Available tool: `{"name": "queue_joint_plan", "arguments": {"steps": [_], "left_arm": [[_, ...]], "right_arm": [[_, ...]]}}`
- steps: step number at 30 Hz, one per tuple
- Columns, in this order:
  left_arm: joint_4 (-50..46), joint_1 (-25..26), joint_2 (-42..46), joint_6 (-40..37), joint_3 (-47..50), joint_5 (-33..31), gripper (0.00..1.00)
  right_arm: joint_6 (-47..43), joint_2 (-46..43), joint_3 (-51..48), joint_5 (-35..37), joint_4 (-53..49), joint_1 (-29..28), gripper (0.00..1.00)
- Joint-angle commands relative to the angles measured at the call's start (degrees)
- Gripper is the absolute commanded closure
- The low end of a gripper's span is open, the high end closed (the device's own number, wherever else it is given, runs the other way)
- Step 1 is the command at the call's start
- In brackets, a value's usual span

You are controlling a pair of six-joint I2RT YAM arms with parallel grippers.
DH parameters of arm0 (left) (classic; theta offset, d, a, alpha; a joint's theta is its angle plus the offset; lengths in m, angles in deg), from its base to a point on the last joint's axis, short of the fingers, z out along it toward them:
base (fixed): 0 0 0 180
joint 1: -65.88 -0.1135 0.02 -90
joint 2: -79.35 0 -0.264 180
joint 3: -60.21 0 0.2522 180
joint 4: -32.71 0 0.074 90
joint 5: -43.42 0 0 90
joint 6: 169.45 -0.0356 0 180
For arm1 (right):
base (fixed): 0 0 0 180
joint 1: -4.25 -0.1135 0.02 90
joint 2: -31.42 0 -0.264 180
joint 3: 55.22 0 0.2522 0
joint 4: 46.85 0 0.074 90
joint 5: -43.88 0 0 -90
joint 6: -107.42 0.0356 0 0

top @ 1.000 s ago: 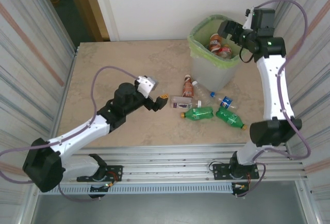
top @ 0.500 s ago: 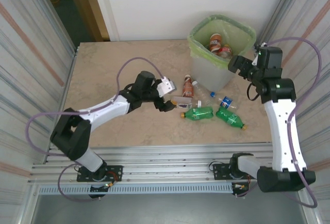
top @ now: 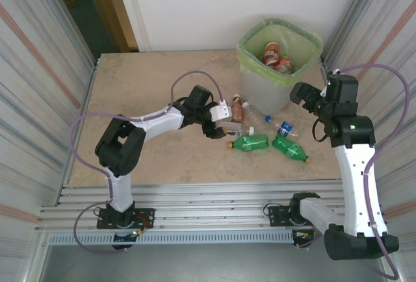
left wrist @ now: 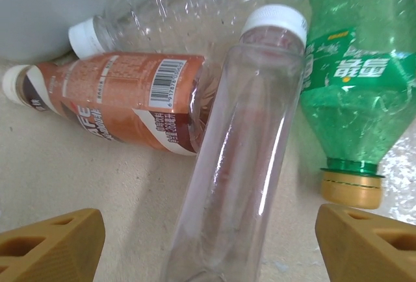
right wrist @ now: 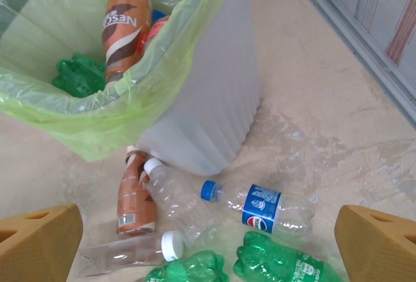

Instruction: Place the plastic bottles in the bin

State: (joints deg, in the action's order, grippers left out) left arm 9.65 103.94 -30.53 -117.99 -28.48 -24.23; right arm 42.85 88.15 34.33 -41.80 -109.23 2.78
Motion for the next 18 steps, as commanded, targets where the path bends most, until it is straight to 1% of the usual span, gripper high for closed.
{"name": "queue_joint_plan", "arguments": {"steps": [1, 4, 6, 10, 11, 12, 16, 18], "left_arm": [[-3.84, 0.94, -1.97, -4.3, -3.68, -0.8, 0.16], [-5.2, 1.22, -3.76, -5.2, -5.7, -0.2, 0.17], [-6.5, 1.53, -4.77, -6.03, -6.89, -0.13, 0.2], [-8.25, 2.1, -6.53, -7.33, -8.55, -0.9, 0.23], [-8.54, 2.15, -6.85, -7.61, -8.88, -0.99, 0.27], [-8.84, 2.19, -7.17, -7.61, -9.14, -1.12, 0.28], [-9.24, 2.28, -8.08, -8.02, -9.61, -1.43, 0.29], [-9.42, 2.3, -8.53, -8.04, -9.87, -1.52, 0.34]], "right_arm": [[1.72, -1.34, -0.5, 0.25, -0.51, 0.18, 0.02], [1.81, -1.18, -0.91, 0.0, -0.34, 0.21, 0.02], [1.85, -1.04, -1.13, -0.18, -0.28, 0.24, 0.02], [2.03, -1.01, -1.43, -0.65, -0.12, 0.16, 0.02], [2.13, -1.0, -1.59, -0.65, -0.16, 0.22, 0.02], [2.15, -1.07, -1.63, -0.73, -0.15, 0.16, 0.02], [2.34, -1.19, -1.96, -0.8, -0.13, 0.21, 0.02], [2.3, -1.25, -2.05, -0.71, -0.18, 0.18, 0.02]]}}
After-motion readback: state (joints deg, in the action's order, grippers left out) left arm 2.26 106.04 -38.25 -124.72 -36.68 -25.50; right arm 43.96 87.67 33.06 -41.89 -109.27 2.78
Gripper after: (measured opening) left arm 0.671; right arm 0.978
